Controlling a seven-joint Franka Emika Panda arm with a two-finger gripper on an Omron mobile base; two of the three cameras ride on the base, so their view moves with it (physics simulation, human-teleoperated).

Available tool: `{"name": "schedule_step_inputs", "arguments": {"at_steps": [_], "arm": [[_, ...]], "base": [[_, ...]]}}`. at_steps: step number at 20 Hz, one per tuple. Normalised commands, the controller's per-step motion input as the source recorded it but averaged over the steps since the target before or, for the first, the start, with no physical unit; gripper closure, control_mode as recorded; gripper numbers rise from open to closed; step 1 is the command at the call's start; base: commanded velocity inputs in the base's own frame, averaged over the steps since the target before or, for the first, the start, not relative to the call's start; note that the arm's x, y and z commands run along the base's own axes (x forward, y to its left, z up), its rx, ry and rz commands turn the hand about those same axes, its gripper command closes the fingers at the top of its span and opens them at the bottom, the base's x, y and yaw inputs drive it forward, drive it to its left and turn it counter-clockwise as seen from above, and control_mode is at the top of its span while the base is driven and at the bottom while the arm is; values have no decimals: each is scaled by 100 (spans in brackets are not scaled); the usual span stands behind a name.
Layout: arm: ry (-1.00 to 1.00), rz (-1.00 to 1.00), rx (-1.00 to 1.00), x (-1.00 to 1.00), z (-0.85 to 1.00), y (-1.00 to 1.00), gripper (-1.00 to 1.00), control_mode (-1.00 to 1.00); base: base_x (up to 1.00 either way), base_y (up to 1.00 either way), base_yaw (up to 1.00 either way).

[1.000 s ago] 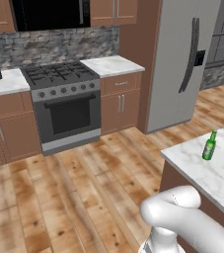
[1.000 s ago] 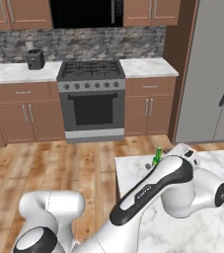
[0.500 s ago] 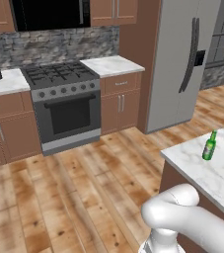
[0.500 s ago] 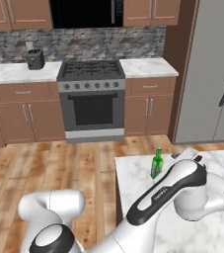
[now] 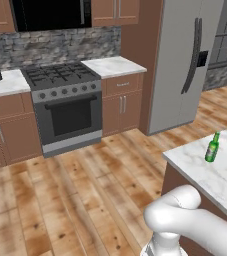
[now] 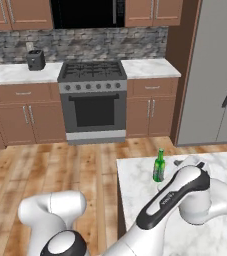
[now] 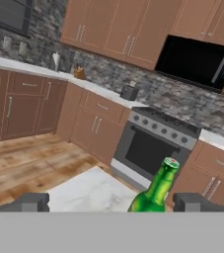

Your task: Pick the boxed drink, beer from the counter and place them in the open cabinet.

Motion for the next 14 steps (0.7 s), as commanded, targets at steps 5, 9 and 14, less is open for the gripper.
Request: {"name": "schedule_step_inputs", "arguments": {"at_steps": [5,9,14], "arm": [[4,0,1,23,-4,0,-100,-100],[7,-5,1,4,-2,0,-100,-100],[3,-6,2,6,-15,0,-100,-100]], "base": [[0,0,0],[0,0,0],[0,0,0]]}}
